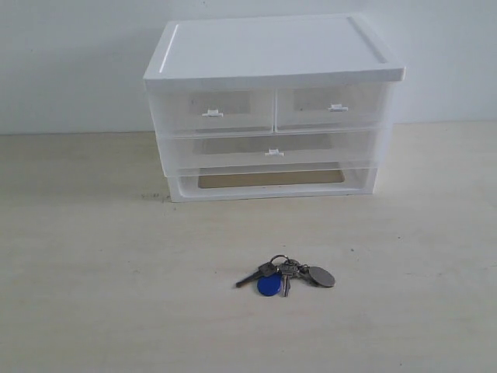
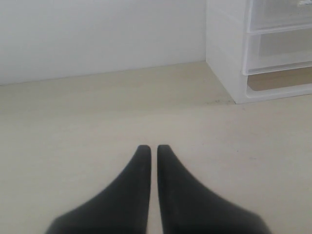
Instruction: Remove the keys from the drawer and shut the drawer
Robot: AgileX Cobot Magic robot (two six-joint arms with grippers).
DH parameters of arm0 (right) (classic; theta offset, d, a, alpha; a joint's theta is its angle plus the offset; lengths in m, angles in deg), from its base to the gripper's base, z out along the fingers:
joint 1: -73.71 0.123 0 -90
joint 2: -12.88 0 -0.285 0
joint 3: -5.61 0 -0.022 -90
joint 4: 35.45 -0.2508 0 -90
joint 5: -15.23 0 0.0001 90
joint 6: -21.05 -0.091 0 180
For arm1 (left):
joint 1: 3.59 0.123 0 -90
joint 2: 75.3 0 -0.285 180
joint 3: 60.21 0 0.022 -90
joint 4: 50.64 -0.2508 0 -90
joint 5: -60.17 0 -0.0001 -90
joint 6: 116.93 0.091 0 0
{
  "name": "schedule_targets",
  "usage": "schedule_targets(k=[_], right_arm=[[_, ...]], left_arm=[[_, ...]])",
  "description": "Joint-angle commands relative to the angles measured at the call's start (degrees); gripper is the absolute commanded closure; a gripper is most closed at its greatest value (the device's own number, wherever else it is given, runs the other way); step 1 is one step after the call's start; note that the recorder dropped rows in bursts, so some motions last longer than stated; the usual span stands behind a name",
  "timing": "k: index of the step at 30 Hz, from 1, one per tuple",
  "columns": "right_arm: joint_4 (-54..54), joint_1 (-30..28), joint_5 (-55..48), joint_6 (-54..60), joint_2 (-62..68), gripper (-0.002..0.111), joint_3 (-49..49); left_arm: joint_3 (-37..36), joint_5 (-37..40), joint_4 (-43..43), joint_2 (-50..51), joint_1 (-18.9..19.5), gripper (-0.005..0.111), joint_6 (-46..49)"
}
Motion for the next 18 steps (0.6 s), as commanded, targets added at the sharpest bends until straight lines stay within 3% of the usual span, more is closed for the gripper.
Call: schedule_targets(k=[1, 12, 18], right_arm=[[-6.69, 0.03, -0.46, 4.2, -1.44, 0.108, 0.18], [-10.03, 0.03, -2.02, 21.0, -9.71, 0.108, 0.18], [-12.43, 0.03, -4.54, 23.36, -12.71, 0.108, 1.6]], left_arm=[[-0.17, -0.73, -0.09, -0.19, 0.2, 0.102, -0.39], [-0.17, -0.73, -0.09, -0.19, 0.2, 0.102, -0.39], [-0.17, -0.73, -0.09, -0.19, 0.2, 0.102, -0.39]])
